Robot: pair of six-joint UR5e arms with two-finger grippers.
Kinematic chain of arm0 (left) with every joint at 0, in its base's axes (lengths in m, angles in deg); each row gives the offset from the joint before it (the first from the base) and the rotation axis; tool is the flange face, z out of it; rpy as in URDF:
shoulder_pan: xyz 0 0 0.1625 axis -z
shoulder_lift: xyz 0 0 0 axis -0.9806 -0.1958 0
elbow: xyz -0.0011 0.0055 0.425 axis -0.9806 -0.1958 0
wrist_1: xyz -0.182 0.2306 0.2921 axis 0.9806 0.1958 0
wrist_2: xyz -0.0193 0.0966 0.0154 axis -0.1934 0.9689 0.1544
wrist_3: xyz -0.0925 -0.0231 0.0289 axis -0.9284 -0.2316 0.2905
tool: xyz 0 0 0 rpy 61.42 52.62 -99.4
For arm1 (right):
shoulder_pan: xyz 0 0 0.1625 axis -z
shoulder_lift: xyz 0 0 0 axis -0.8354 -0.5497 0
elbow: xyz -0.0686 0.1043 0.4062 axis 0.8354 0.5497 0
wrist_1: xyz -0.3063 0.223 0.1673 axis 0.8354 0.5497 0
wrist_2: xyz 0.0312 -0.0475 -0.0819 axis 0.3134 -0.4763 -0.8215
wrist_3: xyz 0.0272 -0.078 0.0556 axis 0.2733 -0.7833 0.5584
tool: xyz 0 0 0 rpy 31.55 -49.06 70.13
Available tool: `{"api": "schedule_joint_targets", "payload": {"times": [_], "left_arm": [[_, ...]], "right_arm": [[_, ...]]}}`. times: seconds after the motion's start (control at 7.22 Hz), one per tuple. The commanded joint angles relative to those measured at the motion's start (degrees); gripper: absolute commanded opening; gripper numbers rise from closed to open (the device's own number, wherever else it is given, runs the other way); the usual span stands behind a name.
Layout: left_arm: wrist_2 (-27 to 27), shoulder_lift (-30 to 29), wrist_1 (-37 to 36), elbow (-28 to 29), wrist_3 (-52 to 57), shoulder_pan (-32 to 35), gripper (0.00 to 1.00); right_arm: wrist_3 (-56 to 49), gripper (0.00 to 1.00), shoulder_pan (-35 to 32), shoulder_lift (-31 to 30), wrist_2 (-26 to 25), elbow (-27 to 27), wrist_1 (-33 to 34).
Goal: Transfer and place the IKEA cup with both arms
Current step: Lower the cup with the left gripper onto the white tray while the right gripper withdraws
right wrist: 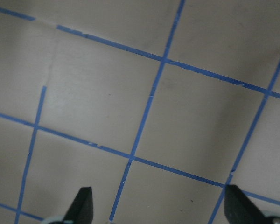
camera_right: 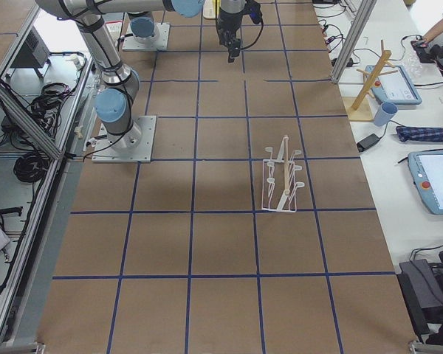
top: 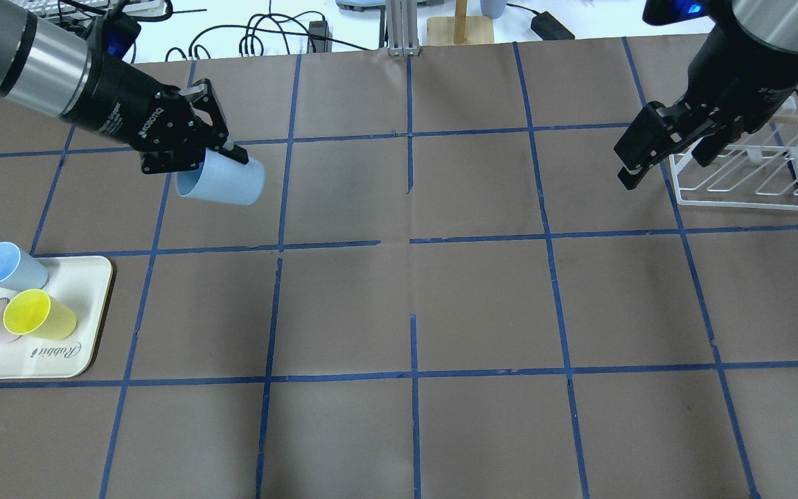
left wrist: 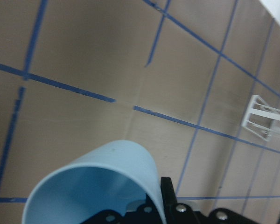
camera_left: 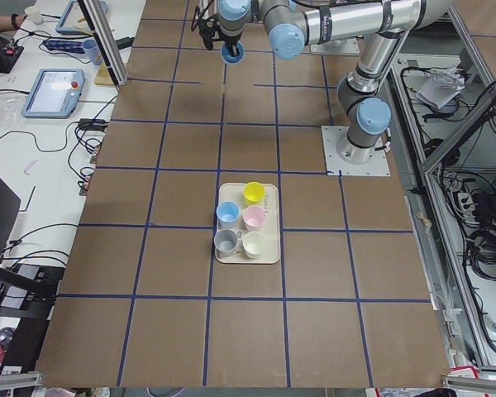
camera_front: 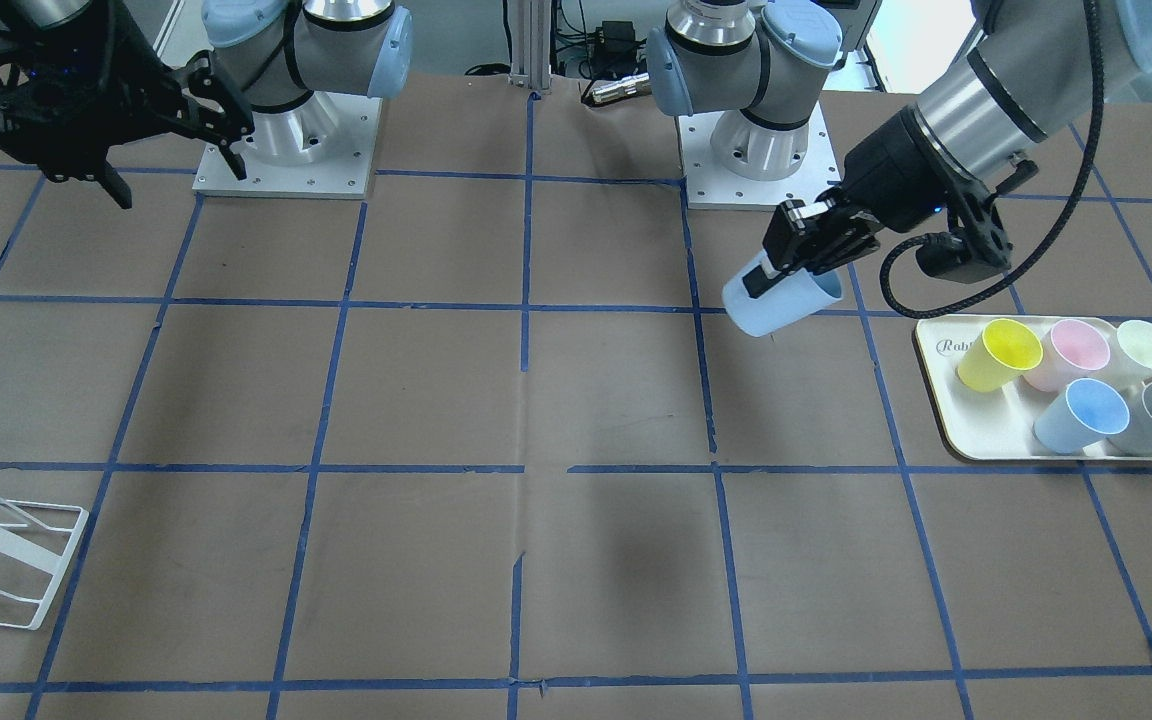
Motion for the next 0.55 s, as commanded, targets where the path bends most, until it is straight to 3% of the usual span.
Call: {"api": "schedule_joint_targets", "payload": {"times": [0.0,0.14,0.42], "left_arm": [[19.9,-0.3,1.3,-0.6,17.3,-4.9,0.0],[26.5,-1.1,0.7,-1.2,24.0,-7.4,0.0],[32.3,-5.4,-4.8,-2.4,31.3,-12.0,0.0]], "right_arm": [[14.1,1.0,-0.4,5.1,-4.4,0.0,6.5],[15.7,1.0,-0.7,6.0,-3.8,0.3,7.2],[18.7,1.0,-3.7,6.4,-3.4,-0.2,11.1]]}}
